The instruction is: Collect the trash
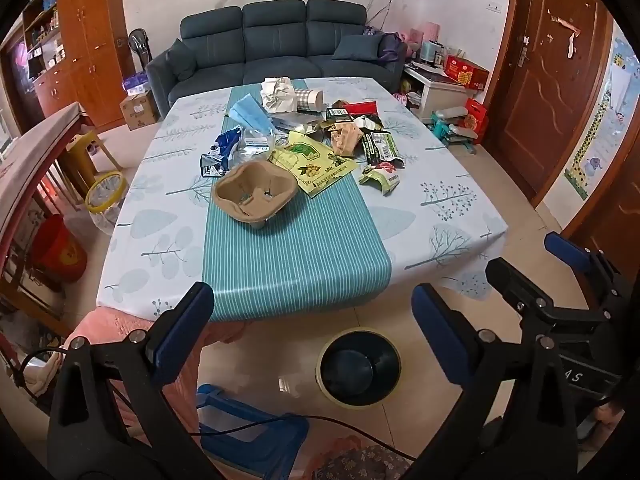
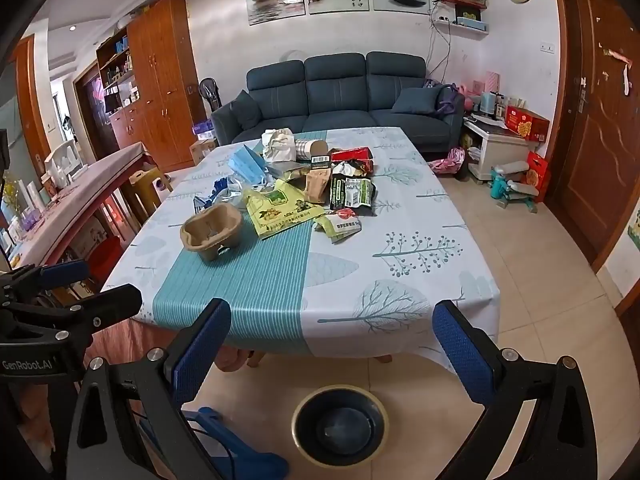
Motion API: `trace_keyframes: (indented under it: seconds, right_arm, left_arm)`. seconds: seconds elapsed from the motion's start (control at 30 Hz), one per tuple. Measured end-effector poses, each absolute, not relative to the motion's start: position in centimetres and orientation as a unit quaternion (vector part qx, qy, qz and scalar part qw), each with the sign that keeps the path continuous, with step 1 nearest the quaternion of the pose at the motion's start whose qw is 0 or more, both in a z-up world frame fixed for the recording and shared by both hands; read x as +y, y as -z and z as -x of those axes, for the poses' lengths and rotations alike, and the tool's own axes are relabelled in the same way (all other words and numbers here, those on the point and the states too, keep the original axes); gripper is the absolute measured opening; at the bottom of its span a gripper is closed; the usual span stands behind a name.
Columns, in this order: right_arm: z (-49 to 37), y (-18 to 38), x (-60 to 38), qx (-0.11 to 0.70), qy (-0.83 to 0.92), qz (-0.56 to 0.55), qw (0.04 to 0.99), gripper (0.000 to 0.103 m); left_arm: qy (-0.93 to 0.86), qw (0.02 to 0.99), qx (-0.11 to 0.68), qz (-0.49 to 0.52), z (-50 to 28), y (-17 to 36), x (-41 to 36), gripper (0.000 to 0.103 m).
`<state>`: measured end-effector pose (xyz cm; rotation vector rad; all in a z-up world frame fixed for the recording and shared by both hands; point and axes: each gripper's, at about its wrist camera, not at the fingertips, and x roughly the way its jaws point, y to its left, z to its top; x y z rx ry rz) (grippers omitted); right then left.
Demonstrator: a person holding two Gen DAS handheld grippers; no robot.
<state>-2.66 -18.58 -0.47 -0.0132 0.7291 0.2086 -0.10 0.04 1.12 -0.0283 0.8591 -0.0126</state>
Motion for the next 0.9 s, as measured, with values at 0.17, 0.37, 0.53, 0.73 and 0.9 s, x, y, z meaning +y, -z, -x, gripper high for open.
trace_keyframes:
  seconds: [0.17, 0.37, 0.53, 0.73, 0.9]
  right_arm:
    - [2.6, 0.4, -18.6, 0.354, -0.102, 0.006, 0.929, 0.102]
    - [2.6, 0.4, -18.6, 0.354, -0.102, 0.005, 0.93, 0.102]
    - [2.6, 0.3, -18.5, 0.354, -0.102, 0.005, 0.93, 0.102]
    - [2.7, 0.2, -18.5, 0.353, -0.103, 0.005, 0.93, 0.102]
    - [2.8, 0.1, -18.4, 0.352, -0.103, 0.004, 0.93, 0.102]
  left_arm:
    - [0.004, 0.908, 0.419, 0.016, 0.1, -1.2, -0.1, 0.098]
    - [0.006, 0.906, 0.422, 0.014, 0.2, -0.7, 0.0, 0.098]
    - [0.008, 0.905, 0.425, 0.011, 0.3, -0.4, 0.1, 0.098]
    - [0.007, 0.905, 0.426, 0.012, 0.4, -0.3, 0.0, 0.098]
    - [0.007, 0.905, 0.425, 0.012, 0.3, -0.3, 0.0, 0.098]
